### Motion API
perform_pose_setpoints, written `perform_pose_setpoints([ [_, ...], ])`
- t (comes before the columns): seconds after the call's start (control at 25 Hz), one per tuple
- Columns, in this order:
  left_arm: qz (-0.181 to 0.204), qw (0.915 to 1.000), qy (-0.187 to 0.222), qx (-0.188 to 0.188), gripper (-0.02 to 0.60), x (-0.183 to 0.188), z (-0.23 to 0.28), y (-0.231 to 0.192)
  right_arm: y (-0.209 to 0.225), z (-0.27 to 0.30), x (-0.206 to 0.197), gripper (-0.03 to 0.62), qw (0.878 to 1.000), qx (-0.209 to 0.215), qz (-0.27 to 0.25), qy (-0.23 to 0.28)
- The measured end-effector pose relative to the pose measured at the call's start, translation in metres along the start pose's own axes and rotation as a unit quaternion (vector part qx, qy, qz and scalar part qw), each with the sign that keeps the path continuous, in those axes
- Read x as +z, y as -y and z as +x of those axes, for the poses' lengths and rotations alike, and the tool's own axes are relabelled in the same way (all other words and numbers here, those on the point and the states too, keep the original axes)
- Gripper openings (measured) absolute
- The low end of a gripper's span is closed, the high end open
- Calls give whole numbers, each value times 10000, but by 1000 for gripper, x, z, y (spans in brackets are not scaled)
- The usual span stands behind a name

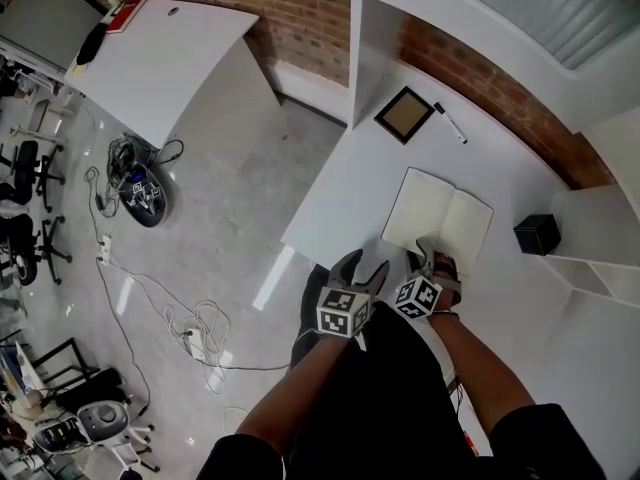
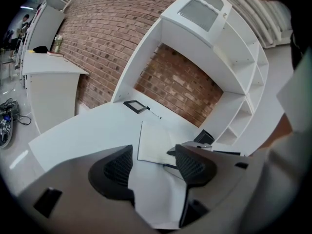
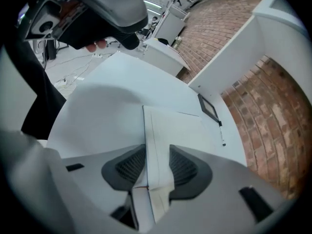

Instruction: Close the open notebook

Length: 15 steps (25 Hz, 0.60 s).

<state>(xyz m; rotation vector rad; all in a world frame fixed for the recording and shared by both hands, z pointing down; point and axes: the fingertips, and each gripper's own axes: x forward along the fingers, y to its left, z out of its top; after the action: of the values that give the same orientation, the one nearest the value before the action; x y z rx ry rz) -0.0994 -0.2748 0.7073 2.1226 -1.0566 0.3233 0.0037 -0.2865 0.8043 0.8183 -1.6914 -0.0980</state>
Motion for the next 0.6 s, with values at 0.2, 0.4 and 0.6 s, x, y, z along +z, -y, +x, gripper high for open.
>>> perform_pose_setpoints([
  [0.2,-22,10000,-70,11,255,-4,2,-5,-1,3,-3,140,10000,-29,-30,-85],
  [0.4,-88,9999,-86,-1,255,-5,4,-15,-6,4,3,98,9999,-23,-107,-63],
  [0.6,-598,9977,-67,-317,255,-8,16,-14,-5,-3,0,72,9999,-91,58,135],
])
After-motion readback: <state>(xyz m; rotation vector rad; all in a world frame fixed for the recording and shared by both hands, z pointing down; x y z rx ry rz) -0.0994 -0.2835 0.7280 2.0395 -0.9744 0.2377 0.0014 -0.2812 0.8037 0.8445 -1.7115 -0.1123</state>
